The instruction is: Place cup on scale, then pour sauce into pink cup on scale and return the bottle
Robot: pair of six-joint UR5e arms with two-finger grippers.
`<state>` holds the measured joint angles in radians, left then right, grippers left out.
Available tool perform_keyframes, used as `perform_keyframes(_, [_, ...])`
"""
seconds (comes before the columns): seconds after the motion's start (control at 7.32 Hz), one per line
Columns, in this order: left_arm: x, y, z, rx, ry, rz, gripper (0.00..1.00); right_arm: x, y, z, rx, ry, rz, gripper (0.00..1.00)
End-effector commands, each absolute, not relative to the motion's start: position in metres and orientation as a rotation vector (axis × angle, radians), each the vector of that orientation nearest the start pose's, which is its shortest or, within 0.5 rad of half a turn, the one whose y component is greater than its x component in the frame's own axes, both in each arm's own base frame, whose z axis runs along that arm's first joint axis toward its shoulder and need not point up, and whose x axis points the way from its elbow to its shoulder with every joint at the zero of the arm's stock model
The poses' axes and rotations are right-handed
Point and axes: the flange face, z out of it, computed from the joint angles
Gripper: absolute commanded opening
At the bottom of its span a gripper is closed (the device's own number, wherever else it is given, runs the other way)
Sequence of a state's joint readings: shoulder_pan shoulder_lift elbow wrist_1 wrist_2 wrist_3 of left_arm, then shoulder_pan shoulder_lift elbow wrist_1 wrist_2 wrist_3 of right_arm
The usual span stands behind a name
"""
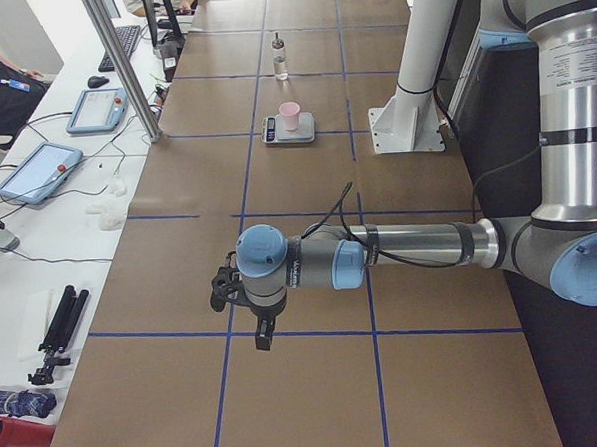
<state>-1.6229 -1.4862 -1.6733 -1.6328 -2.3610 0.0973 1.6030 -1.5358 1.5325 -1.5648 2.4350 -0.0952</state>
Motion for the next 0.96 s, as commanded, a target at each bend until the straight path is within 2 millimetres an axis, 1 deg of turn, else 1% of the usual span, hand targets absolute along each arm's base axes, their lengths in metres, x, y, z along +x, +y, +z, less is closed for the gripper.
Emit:
perform_keyframes(0.0, [-0.114,-0.455,0.630,0.184,0.774,0.031,1.00,0.074,-0.506,0.651,0.061,-0.860,-0.063,1.00])
perform_keyframes(0.14, [-0.116,-0.456,0.616,0.212,0.769,0.038,1.00,0.074,-0.506,0.651,0.063,-0.860,-0.064,1.00])
perform_keyframes(0.27, [-0.116,-0.458,0.608,0.226,0.766,0.042,1.00,0.074,-0.506,0.651,0.063,-0.860,-0.064,1.00])
perform_keyframes(0.55, [-0.116,-0.461,0.601,0.238,0.763,0.049,1.00,0.074,-0.506,0.651,0.063,-0.858,-0.064,1.00])
perform_keyframes(0.82, [-0.112,-0.463,0.601,0.233,0.764,0.056,1.00,0.074,-0.506,0.651,0.063,-0.860,-0.064,1.00])
